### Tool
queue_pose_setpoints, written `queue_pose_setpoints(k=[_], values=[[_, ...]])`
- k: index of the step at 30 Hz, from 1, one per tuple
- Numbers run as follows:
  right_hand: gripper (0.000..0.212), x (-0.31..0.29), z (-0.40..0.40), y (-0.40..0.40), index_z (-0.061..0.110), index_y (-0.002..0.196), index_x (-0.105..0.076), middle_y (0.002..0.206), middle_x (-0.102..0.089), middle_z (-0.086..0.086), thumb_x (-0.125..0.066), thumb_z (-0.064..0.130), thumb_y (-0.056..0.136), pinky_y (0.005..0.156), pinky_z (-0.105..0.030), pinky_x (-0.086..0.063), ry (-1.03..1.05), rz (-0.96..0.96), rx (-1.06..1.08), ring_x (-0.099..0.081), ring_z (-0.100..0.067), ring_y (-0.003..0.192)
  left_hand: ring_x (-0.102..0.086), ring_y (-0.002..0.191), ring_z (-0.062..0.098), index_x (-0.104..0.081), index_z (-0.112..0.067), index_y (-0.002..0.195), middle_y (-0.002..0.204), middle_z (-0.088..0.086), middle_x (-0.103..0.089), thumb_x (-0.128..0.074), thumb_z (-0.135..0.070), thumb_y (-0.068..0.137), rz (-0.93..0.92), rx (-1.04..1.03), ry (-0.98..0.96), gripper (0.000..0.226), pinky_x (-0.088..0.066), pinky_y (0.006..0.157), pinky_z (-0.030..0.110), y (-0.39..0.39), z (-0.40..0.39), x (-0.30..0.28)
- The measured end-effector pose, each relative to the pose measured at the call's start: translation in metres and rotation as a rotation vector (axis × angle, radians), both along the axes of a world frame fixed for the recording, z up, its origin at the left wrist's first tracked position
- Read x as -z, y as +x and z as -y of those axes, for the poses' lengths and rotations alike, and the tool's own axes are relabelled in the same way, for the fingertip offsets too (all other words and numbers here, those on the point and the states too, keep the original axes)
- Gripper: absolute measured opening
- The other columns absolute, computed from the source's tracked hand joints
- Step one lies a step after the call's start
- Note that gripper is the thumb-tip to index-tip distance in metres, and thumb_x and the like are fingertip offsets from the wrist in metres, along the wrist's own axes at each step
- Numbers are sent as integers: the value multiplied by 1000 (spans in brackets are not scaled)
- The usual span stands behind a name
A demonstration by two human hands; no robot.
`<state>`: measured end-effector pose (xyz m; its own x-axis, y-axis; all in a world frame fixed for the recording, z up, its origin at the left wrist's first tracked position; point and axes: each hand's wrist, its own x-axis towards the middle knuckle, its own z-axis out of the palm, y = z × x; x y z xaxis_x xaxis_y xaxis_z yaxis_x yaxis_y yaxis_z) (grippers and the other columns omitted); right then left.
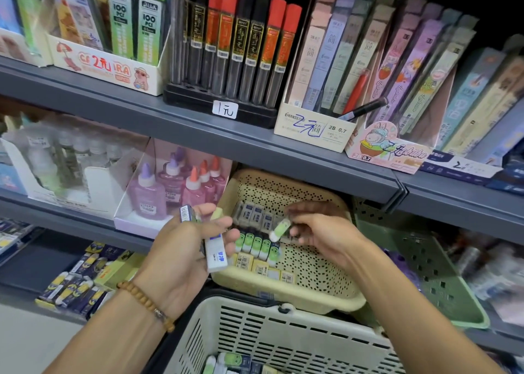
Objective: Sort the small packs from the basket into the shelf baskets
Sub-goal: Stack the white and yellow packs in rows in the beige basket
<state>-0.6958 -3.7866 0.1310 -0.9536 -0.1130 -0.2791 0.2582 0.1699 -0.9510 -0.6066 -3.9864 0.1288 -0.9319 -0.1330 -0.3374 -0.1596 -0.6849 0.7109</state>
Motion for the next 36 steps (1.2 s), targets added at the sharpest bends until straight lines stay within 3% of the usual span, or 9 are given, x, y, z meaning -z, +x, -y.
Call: queue_pose_setpoints(k=[8, 11, 14, 17, 21, 26, 29, 32, 36], values=[[12, 38, -13, -29, 14, 99, -67, 73, -68, -8, -57, 7, 96, 60, -24, -58, 606, 121, -149, -63, -11, 56, -62, 65, 23, -58, -8, 102, 83, 11, -63, -55, -21, 88, 26, 122, 147, 19, -48, 47, 28, 2, 2, -5], [22, 45, -9, -33, -1, 113, -66, 94, -74, -18, -60, 10, 95, 90, -33, -56, 679, 183, -201, -68, -16, 74, -64, 68, 26, -62, -4, 108, 84, 14, -66, -51, -26, 88, 56, 102, 165, 32, -48, 55, 32, 2, 3, -7], [20, 41, -7, -27, 5, 108, -69, 98, -75, -15, -63, 17, 94, 90, -35, -56, 763, 108, -244, -69, -15, 81, -70, 73, 28, -62, 1, 112, 94, 18, -69, -50, -20, 86, 57, 109, 174, 36, -50, 65, 35, 3, 1, -7], [6, 26, 2, -11, 27, 86, -66, 82, -72, 2, -65, 26, 92, 71, -25, -58, 661, -118, -150, -66, -8, 69, -72, 89, 31, -56, 3, 121, 113, 22, -65, -53, -11, 89, 53, 65, 179, 35, -54, 75, 38, 2, -3, -8], [16, 1, 27, 23, 12, 91, -64, 71, -71, -3, -68, 27, 91, 49, -22, -49, 193, -220, -228, -63, -11, 56, -68, 102, 31, -47, 4, 132, 123, 20, -58, -52, -7, 94, -9, 22, 200, 39, -52, 86, 38, -1, -5, -7], [29, -12, 53, 47, 10, 104, -58, 67, -66, 1, -77, 9, 82, 44, -23, -47, 72, -218, -401, -59, -14, 52, -57, 119, 41, -32, 11, 140, 134, 32, -51, -49, -13, 96, -80, 118, 167, 53, -41, 102, 56, 1, -11, -5], [37, -10, 52, 47, 15, 112, -57, 63, -61, 4, -73, -1, 82, 43, -22, -45, 43, -151, -461, -54, -13, 51, -61, 113, 40, -36, 14, 135, 127, 37, -54, -50, -13, 93, -117, 179, 168, 52, -49, 92, 55, 2, -13, -7], [29, -7, 43, 43, 17, 108, -63, 71, -61, -2, -68, -1, 86, 42, -20, -43, -46, -99, -505, -54, -11, 53, -68, 91, 37, -52, 2, 112, 109, 34, -59, -53, -10, 92, -125, 178, 111, 23, -58, 67, 47, 2, -14, -6], [27, 5, 19, 11, 17, 108, -62, 89, -72, -13, -65, 0, 88, 49, -23, -46, -44, -14, -157, -57, -11, 57, -72, 75, 20, -59, -9, 104, 94, 13, -65, -67, -10, 84, 3, -6, -109, 22, -59, 60, 30, 0, -5, 2]])
